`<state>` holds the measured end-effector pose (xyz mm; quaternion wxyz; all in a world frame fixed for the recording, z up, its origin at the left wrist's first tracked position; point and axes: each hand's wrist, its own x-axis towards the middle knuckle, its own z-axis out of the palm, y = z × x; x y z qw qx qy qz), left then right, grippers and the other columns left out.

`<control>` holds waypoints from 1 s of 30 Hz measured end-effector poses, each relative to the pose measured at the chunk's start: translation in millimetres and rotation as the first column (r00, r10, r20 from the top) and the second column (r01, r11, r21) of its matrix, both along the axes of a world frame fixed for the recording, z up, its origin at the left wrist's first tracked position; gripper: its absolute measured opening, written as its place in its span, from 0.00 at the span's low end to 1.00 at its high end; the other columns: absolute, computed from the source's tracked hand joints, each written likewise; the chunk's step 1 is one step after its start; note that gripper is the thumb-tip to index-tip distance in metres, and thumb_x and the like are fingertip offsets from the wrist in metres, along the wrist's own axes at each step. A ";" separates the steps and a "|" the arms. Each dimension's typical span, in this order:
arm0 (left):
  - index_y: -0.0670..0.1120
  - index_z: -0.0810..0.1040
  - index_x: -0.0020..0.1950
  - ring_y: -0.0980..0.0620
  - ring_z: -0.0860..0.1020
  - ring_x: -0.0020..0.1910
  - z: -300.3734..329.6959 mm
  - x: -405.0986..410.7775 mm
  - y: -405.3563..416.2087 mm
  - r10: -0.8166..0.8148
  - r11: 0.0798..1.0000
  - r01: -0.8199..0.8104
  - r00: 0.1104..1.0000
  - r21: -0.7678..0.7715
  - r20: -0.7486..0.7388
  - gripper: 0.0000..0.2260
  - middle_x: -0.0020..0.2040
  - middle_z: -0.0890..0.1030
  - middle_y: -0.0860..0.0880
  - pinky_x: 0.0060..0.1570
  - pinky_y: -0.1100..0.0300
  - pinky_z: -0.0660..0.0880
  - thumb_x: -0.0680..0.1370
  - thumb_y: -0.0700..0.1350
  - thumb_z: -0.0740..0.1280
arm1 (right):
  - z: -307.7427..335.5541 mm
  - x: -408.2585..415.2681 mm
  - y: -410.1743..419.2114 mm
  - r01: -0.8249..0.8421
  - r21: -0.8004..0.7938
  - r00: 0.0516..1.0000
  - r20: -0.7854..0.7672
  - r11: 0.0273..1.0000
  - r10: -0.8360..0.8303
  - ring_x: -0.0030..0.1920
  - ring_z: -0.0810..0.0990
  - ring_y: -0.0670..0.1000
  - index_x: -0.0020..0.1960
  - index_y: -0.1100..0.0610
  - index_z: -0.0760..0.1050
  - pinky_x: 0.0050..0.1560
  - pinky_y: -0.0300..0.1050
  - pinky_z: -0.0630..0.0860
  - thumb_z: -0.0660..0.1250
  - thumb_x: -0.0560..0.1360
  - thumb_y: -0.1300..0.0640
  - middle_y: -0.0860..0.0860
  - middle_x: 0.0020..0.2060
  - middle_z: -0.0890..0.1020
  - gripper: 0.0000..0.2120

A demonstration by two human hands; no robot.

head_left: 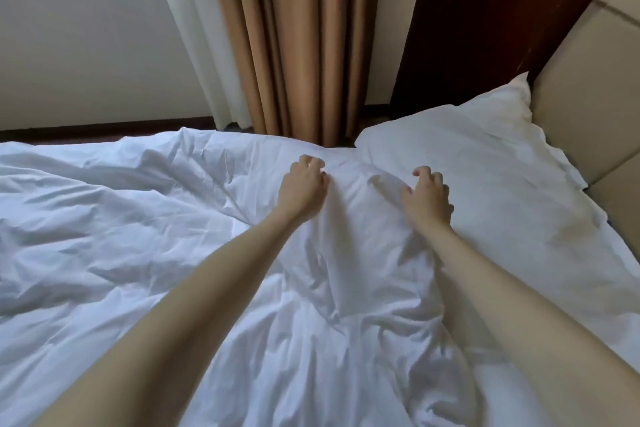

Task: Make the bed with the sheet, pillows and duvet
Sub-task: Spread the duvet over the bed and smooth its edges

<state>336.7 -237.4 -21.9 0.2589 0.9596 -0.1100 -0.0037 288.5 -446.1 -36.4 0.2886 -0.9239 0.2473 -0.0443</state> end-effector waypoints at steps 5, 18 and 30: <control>0.46 0.68 0.71 0.45 0.65 0.71 -30.5 43.7 -35.3 -0.384 0.916 0.359 0.913 0.178 0.135 0.27 0.72 0.68 0.47 0.67 0.50 0.60 0.75 0.54 0.67 | -49.7 18.2 -16.1 0.144 0.155 0.926 -0.369 0.977 -0.078 0.65 0.67 0.62 0.69 0.57 0.60 0.61 0.56 0.66 0.56 0.66 0.24 0.57 0.64 0.65 0.45; 0.38 0.73 0.61 0.42 0.79 0.55 -114.8 -32.1 -14.8 -0.255 0.672 0.268 0.959 0.691 -0.124 0.14 0.55 0.80 0.40 0.50 0.55 0.74 0.80 0.36 0.52 | -89.8 -35.2 24.1 -0.198 0.292 0.849 -0.425 0.936 0.313 0.50 0.77 0.58 0.41 0.60 0.72 0.42 0.42 0.71 0.63 0.73 0.62 0.59 0.47 0.79 0.03; 0.45 0.69 0.68 0.42 0.75 0.60 31.9 -50.7 41.1 0.132 0.991 -0.122 0.955 0.054 -0.266 0.17 0.63 0.75 0.43 0.55 0.53 0.71 0.82 0.49 0.55 | 88.6 -27.4 86.2 -0.567 -0.444 0.754 0.060 0.694 0.654 0.42 0.78 0.62 0.48 0.62 0.75 0.33 0.48 0.64 0.60 0.72 0.64 0.56 0.49 0.74 0.08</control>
